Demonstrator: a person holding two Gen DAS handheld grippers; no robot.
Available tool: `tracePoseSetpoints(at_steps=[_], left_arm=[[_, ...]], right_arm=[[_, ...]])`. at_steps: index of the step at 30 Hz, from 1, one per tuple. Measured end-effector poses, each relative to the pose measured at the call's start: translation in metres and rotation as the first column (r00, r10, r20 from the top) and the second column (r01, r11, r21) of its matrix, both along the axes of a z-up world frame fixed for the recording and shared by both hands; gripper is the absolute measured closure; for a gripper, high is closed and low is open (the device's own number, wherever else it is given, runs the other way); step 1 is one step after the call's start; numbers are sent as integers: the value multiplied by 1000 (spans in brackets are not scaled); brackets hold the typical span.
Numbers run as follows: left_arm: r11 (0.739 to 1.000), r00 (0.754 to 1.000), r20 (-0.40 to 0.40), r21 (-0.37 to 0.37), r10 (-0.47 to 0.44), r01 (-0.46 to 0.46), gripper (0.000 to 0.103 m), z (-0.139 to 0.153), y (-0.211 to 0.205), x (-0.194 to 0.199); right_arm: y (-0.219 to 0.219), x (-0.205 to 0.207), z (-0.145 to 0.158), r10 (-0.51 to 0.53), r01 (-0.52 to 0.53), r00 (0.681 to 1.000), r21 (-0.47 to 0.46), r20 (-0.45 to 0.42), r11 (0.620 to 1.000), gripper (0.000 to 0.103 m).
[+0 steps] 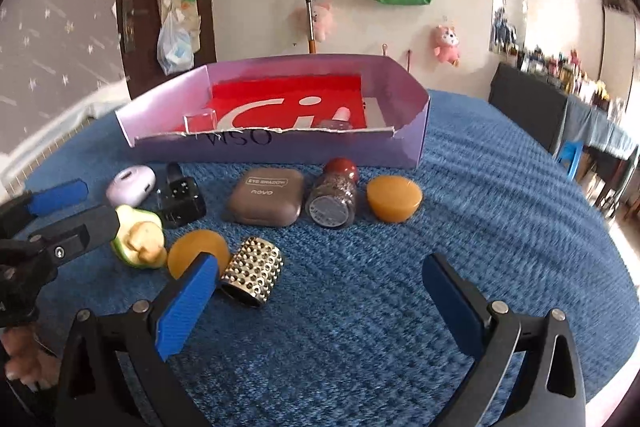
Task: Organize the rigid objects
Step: 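Withdraw both tools from the box back toward the remaining objects, then grasp the green-yellow toy with the left tool while the right tool grasps the gold studded cylinder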
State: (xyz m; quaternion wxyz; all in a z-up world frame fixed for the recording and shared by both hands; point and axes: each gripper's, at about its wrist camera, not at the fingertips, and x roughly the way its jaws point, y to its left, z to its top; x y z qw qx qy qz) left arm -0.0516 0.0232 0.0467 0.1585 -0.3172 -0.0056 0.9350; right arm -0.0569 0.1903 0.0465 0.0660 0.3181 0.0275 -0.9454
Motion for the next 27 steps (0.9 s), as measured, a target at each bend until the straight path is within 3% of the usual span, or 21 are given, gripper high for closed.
tracePoseSetpoints(at_steps=[3,7,9,18,21,23,27], left_arm=[[999,1000,19,-32,-5,6,13,-6,8,-6],[1000,998,53,-17,-13,13,13,-13,8,-13],[1000,998,70,-24,4,-2,12,-16,6,-16],[1000,991,127,0,-29,29,13,-18,9,-24],[999,991,123,17,-48,47,24,-17,11,-24],[998,991,121,28,-55,52,37,-16,11,-24],[998,990,127,37,-56,52,40,-15,11,-24]], right_arm=[[5,-1,3,1,-1,1000,12,19,1000,0],[10,-6,-4,47,-46,996,-21,75,999,1],[14,-7,-7,74,-69,993,-56,89,996,6],[5,-10,-9,162,-159,984,-34,78,987,19],[4,-10,-9,190,-188,979,-34,75,982,27],[3,-10,-8,209,-207,975,-36,70,978,33],[0,-8,-8,236,-234,970,-39,62,972,40]])
